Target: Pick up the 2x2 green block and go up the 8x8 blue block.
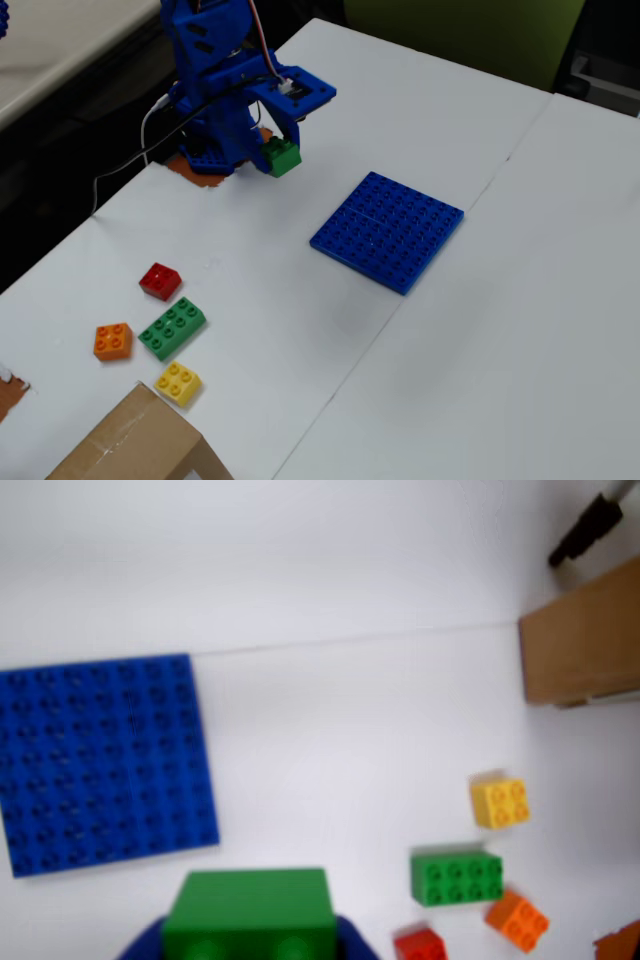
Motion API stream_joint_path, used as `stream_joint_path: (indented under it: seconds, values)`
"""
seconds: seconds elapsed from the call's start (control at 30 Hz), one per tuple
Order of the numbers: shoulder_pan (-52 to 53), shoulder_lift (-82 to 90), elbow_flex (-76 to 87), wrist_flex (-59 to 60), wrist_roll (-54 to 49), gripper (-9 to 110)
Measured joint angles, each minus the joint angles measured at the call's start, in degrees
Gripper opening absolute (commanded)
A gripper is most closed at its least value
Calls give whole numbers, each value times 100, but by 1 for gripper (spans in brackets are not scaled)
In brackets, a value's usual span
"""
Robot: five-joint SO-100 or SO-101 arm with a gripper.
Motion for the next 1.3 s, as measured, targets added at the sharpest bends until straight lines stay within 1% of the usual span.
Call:
stream_joint_path:
  seconds: [0.23, 0.43, 0.6, 0.93, 1.3]
  values:
    - [-879, 229, -853, 0, 141, 10]
    - [-1907, 237, -1160, 0, 1107, 10]
    - [-2549, -220, -1160, 0, 1582, 10]
    - [-2742, -1310, -1160, 0, 2224, 10]
    - [-2751, -1687, -1099, 0, 2241, 9]
